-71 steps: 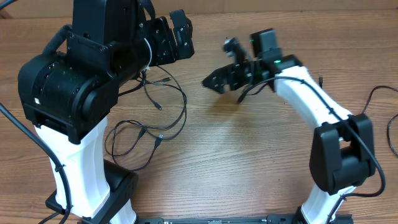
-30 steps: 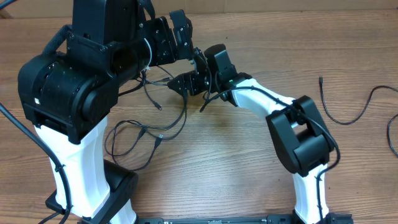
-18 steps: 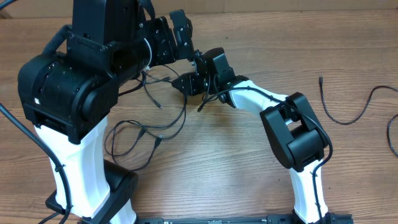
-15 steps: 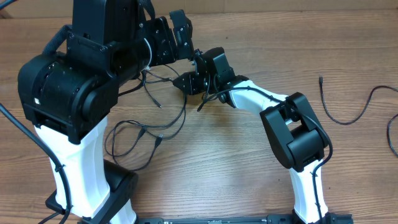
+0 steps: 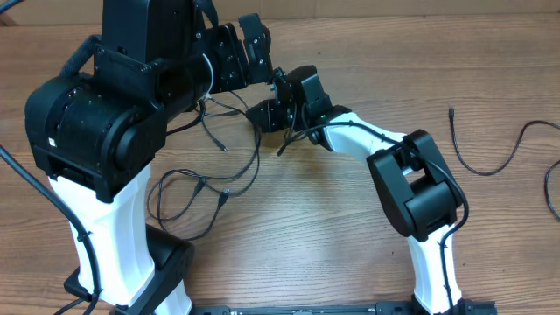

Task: Untangle cables
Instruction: 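Grasp another black cable with the right gripper and pull it right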

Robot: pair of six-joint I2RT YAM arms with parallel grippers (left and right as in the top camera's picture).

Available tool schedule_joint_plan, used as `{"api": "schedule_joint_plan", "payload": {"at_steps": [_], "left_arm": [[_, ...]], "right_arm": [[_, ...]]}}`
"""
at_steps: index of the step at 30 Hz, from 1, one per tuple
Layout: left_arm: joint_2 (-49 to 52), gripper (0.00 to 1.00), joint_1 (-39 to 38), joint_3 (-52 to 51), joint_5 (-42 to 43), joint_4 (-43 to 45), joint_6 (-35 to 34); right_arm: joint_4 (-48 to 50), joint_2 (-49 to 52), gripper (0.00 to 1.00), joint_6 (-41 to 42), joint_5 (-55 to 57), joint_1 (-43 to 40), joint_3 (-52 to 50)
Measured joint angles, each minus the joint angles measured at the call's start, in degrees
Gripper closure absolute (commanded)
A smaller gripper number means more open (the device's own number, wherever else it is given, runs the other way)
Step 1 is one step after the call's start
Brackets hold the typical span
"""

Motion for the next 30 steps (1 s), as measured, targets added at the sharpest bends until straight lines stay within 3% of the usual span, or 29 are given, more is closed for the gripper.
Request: {"api": "schedule_joint_plan", "payload": {"at_steps": [11,21,30], "left_arm": [[0.0,0.00,0.0,0.0,0.0,0.0,0.0],[0.0,0.00,0.0,0.0,0.0,0.0,0.0],[0.0,0.00,0.0,0.0,0.0,0.0,0.0]], "right_arm": [[0.7,-3.7,0.96,5.3,-5.5,-4.5,0.0],[1.8,-23.4,0.96,8.0,-9.8,-7.7,0.0],[10.0,-35.2,0.96,10.1,-10.6,-7.6,0.0]]}}
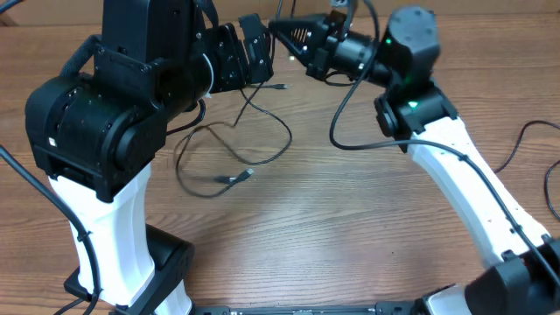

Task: Untangle cables
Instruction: 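Grasp another black cable with the right gripper and pull it right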

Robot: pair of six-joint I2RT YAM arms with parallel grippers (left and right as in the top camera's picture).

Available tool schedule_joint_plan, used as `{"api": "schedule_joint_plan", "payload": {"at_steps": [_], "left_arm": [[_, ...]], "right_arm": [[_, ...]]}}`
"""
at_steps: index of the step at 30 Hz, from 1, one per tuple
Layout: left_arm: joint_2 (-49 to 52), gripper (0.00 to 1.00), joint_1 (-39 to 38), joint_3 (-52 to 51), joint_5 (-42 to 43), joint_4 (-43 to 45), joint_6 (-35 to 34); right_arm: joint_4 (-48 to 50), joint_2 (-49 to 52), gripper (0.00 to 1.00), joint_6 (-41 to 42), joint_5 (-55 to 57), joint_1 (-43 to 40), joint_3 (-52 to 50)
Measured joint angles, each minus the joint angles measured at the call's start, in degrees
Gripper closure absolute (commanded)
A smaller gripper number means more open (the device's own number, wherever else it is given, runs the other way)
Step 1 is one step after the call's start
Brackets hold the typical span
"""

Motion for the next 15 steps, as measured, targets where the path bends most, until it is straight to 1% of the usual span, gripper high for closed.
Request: {"api": "schedule_joint_plan", "payload": {"at_steps": [6,10,13,15], "left_arm": [[0.0,0.01,0.0,0.0,0.0,0.0,0.0],[0.0,0.00,0.0,0.0,0.0,0.0,0.0],[0.0,0.00,0.0,0.0,0.0,0.0,0.0],[0.0,0.01,0.0,0.0,0.0,0.0,0.0]], "right_arm": [[7.6,-2.0,0.96,5.2,0.0,-0.7,0.0],[12.2,-3.0,0.96,10.2,0.0,-3.2,0.0],[11.6,-4.3,0.96,12.6,0.0,-5.9,0.0],[8.4,-4.9,0.96,13.2,0.1,-7.2,0.0]]}}
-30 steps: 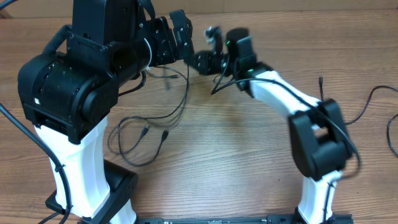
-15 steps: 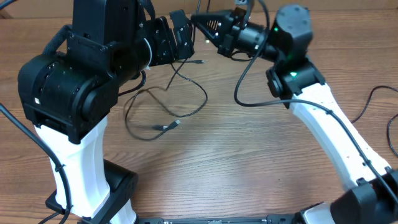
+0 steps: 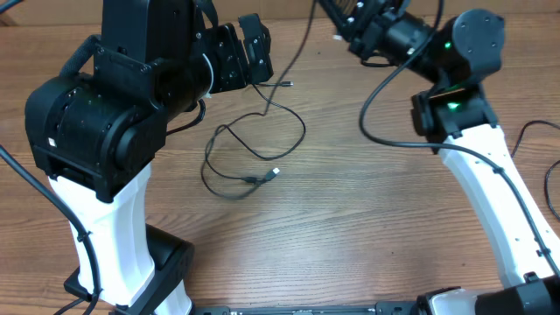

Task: Untangle cables
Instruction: 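Grasp another black cable with the right gripper and pull it right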

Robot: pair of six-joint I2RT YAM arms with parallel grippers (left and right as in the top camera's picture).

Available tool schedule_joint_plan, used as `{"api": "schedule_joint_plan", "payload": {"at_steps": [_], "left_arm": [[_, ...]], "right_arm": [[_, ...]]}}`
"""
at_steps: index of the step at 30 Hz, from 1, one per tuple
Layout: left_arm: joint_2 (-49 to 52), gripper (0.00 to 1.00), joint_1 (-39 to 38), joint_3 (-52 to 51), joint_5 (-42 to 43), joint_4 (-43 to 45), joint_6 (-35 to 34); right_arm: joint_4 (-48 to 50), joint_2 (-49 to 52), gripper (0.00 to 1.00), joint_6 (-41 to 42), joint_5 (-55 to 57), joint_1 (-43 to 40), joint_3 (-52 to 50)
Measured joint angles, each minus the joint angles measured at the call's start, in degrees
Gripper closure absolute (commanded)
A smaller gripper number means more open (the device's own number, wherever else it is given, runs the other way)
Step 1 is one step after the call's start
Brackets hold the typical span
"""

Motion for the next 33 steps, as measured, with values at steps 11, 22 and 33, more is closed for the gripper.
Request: {"api": "schedule_joint_plan", "payload": {"at_steps": [11,22,33], "left_arm": [[0.0,0.00,0.0,0.0,-0.1,0.0,0.0],[0.0,0.01,0.0,0.0,-0.2,0.0,0.0],[0.0,0.01,0.0,0.0,-0.2,0.0,0.0]], "right_arm": [[-38.5,-0.2,0.77,-9.6,15.9,-4.4,0.2],[-53.6,2.9,0.12,-15.8,22.0,-4.4,0.2],[-66.8,11.1,0.00,-8.3,23.5,-4.4,-0.7]]}}
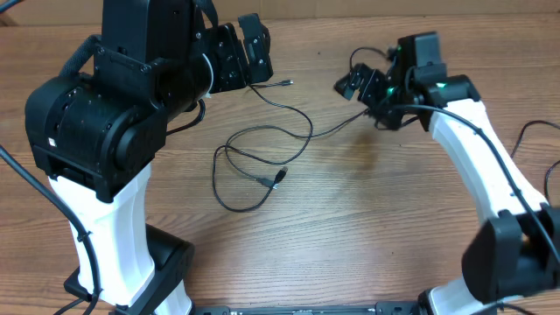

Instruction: Untangle cables

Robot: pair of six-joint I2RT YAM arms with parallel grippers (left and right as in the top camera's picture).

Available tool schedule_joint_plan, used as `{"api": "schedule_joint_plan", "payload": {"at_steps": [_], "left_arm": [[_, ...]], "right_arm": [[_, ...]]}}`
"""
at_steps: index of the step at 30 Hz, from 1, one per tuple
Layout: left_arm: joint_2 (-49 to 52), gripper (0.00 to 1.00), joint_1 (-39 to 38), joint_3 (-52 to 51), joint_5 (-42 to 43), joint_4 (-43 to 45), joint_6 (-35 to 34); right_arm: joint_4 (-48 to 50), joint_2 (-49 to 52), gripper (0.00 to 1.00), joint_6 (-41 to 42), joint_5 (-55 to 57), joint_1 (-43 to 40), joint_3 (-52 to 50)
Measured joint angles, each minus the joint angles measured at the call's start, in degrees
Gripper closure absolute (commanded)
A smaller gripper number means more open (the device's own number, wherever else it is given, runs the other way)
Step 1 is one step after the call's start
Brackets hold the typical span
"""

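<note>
A thin black cable (262,131) runs from under my left gripper (254,52), with one plug (285,83) just beside the fingers. It bends into a wide loop (223,179) on the wooden table, and a second plug (276,178) lies inside that loop. One strand (337,127) leads right and up to my right gripper (354,87), which is shut on it low over the table. The left gripper stays at the back left, apparently pinching the cable's end; its jaws are partly hidden by the arm.
The big left arm and its base (114,175) fill the left side. More black cables (528,129) lie at the far right edge, beyond the right arm (481,149). Bare wood (350,227) stretches across the front middle.
My right gripper was high at the back with the cable lifted; it is now lower and nearer the table. The strand runs flatter and the loop has shifted slightly right.
Both grippers first met at a tight tangle beside the left gripper. Then the right gripper was farther right and higher with a strand, and the tangle had opened into a loose loop. It was higher still, and now sits low with the cable spread out.
</note>
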Motion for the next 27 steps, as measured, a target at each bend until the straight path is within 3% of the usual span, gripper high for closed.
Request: {"api": "schedule_joint_plan", "payload": {"at_steps": [13,20,27], "left_arm": [[0.0,0.00,0.0,0.0,0.0,0.0,0.0],[0.0,0.01,0.0,0.0,0.0,0.0,0.0],[0.0,0.00,0.0,0.0,0.0,0.0,0.0]], "right_arm": [[-0.3,9.8,0.00,13.6,-1.9,3.3,-2.4],[7.8,15.2,0.00,22.1,-0.3,7.3,-4.9],[12.8,17.2,0.00,25.4,2.0,7.4,-5.3]]}}
